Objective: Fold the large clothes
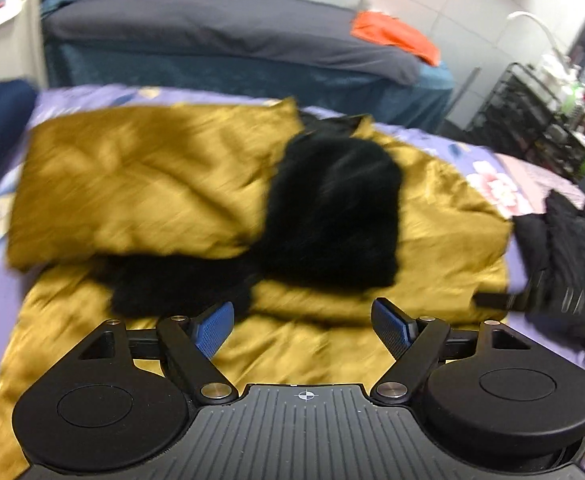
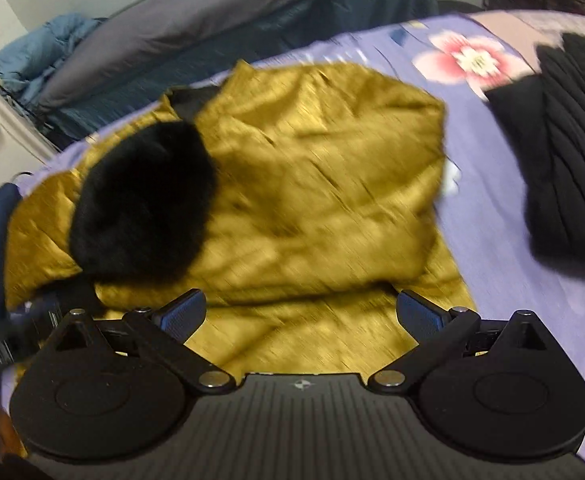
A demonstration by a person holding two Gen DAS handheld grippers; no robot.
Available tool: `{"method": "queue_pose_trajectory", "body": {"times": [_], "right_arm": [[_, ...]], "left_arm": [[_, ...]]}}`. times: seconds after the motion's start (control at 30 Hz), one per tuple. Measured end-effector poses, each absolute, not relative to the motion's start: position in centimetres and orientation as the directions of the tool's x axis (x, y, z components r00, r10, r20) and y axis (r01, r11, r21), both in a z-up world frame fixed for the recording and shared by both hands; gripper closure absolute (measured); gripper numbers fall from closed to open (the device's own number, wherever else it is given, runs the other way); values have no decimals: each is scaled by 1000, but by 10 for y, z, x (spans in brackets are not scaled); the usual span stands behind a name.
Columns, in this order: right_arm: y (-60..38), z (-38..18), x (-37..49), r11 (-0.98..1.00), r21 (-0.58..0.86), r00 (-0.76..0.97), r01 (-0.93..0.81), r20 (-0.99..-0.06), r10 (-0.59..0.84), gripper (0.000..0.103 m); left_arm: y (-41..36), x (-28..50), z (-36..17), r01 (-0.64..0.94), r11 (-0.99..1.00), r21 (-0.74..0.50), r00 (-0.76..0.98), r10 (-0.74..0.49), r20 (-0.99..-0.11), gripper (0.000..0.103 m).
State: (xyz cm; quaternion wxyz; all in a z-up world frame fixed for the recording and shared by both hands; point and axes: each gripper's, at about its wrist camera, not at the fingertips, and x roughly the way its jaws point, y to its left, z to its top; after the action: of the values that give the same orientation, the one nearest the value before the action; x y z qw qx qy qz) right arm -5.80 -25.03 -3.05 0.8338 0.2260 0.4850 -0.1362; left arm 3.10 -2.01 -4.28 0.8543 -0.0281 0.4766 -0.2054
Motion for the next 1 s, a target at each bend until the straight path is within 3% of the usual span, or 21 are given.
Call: {"method": "queue_pose_trajectory", "body": {"times": [0.37,0.47,0.53,0.63,0.73,0.87,0.93,1.0], "right_arm": [[-200,-18,23,950,254,617,182,-782,91,19],[-191,-27,43,956,255,601,144,-790,120,34],[-190,-31,51,950,297,588,96,-787,187,63],[-186,-30,55,963,251,579,96,-801,151,82],[-186,-13,45,972,215,644,89,-757,109,92],[-195,6,27,980,154,708,127,-706,19,94],[-207,4,18,965,174,709,197,-705,-18,101],[-222,-2,9,946,175,685,272,-726,-63,101]], "left_arm": [[51,8,-56,156,971,-182,447,-233,-864,0],[65,1,-59,113,978,-177,441,-209,-873,0],[73,-2,-61,83,980,-180,435,-198,-878,0],[80,-3,-62,50,981,-185,435,-189,-880,0],[83,-1,-61,38,981,-191,438,-188,-879,0],[76,5,-56,59,982,-182,457,-188,-869,0],[71,9,-55,77,980,-182,457,-197,-867,0],[66,12,-56,96,977,-188,449,-211,-868,0]]}}
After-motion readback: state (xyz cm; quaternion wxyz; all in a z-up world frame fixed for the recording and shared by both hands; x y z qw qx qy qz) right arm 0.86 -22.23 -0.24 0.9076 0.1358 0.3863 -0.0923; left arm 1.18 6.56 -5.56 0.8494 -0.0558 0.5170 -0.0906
